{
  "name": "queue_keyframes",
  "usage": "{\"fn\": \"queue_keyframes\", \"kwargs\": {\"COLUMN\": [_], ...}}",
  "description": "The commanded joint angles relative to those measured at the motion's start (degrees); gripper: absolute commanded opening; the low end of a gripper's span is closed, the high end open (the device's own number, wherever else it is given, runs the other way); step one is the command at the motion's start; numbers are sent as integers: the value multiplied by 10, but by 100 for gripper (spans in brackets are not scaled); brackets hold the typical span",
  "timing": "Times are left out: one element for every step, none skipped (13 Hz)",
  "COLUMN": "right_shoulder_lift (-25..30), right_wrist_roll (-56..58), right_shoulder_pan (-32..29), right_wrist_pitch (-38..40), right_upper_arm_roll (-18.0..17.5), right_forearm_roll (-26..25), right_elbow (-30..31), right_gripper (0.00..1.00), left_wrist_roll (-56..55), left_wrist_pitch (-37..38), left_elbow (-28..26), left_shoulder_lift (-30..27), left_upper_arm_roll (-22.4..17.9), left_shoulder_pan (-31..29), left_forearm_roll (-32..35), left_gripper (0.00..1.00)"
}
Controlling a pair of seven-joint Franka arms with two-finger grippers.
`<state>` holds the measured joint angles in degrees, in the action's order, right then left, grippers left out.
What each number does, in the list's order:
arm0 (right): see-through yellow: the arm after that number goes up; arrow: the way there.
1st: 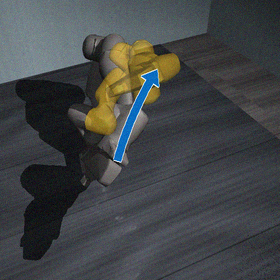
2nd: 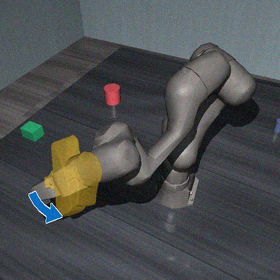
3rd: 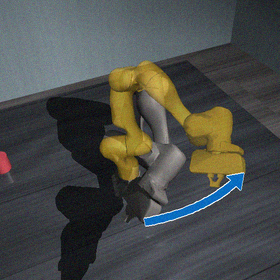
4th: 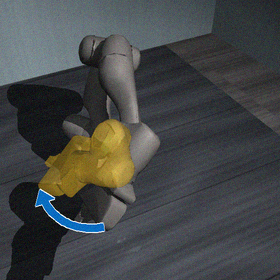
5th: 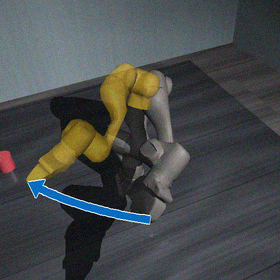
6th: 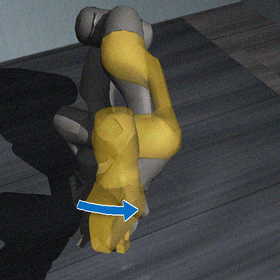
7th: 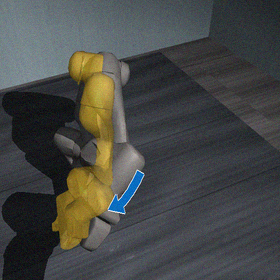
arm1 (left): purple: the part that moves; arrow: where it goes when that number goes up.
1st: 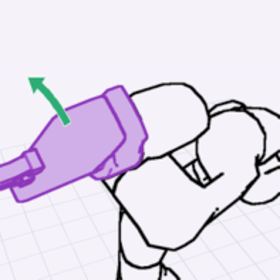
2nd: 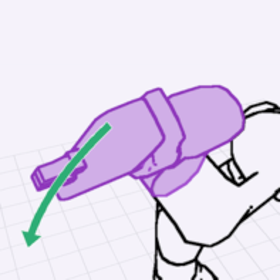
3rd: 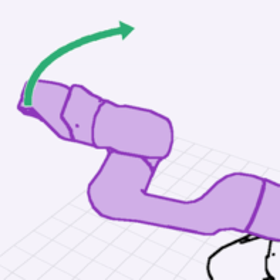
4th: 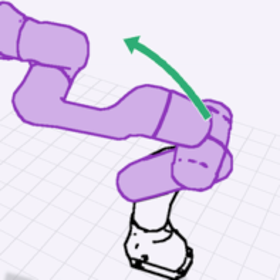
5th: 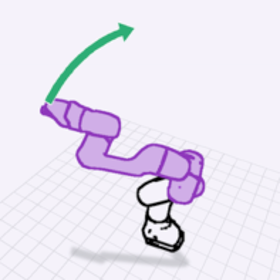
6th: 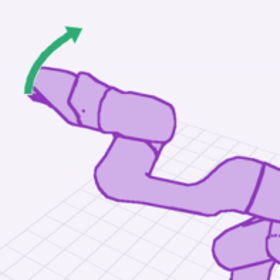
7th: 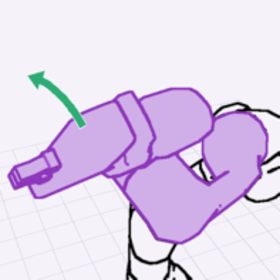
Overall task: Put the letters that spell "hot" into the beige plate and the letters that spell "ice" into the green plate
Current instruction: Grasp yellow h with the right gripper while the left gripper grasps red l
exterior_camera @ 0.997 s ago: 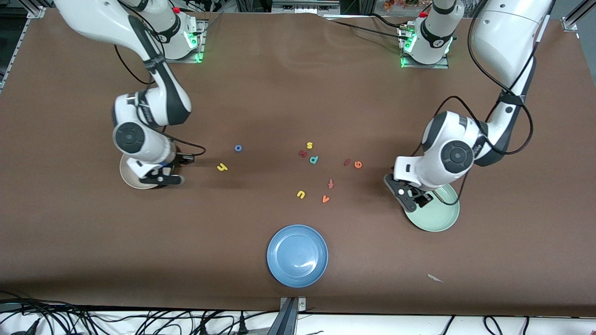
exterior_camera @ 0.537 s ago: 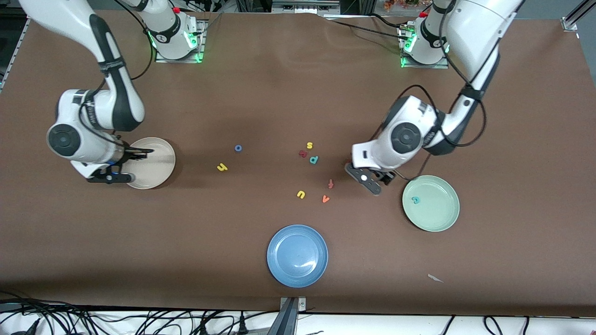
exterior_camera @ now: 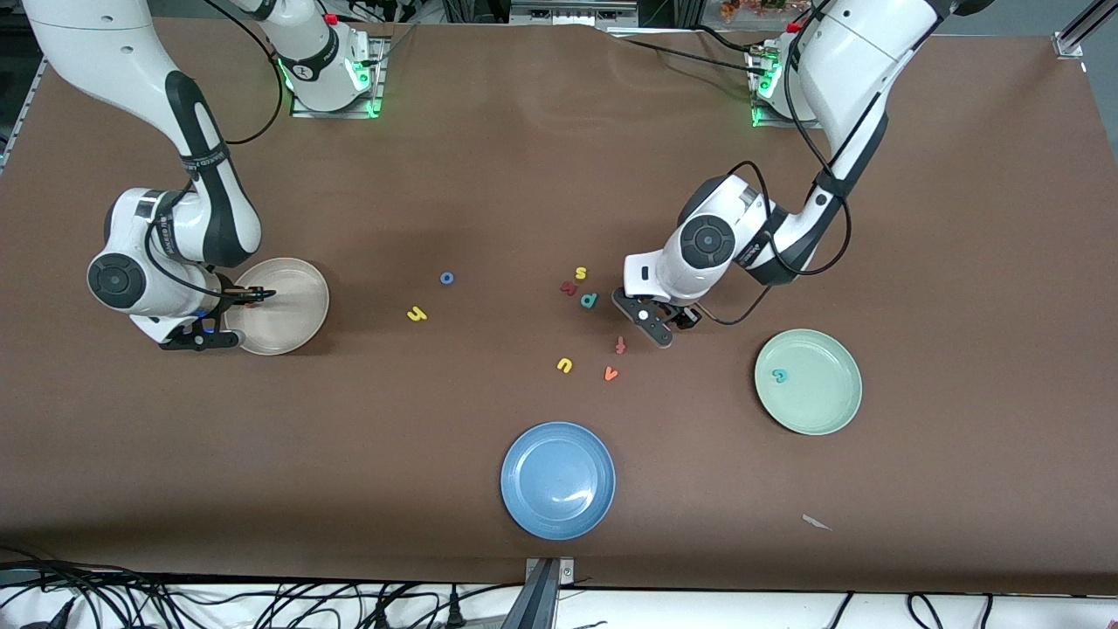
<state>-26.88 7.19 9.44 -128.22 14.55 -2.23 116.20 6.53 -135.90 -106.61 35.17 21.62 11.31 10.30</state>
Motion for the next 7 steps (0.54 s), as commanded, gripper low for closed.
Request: {"fn": "queue_keyframes", "kwargs": {"right_shoulder_lift": [14, 22, 27, 33, 33, 30, 27], "right_wrist_roll": [-1, -11, -14, 7, 23, 20, 17], "right_shoulder_pan": [3, 5, 6, 5, 5, 4, 6], "right_wrist_pitch": [8, 14, 27, 34, 35, 34, 34], "right_upper_arm_roll": [-7, -20, -35, -49, -72, -96, -110], "right_forearm_roll": [6, 13, 14, 13, 15, 16, 17], "right_elbow": [-10, -18, -33, -47, -63, -77, -84], "right_gripper": [99, 99, 99, 99, 99, 99, 99], "left_wrist_roll": [-24, -24, -28, -41, -55, -67, -75], "left_wrist_pitch": [-45, -63, -67, -67, -67, -67, -67], "left_elbow": [-6, -17, -23, -25, -30, -33, -38], "left_shoulder_lift": [17, 18, 19, 20, 20, 20, 17], "left_upper_arm_roll": [4, 4, 4, 4, 4, 4, 7], "left_shoulder_pan": [4, 6, 6, 6, 6, 6, 6], "left_forearm_roll": [17, 27, 47, 65, 81, 89, 89], "left_gripper": [54, 54, 55, 55, 55, 55, 55]}}
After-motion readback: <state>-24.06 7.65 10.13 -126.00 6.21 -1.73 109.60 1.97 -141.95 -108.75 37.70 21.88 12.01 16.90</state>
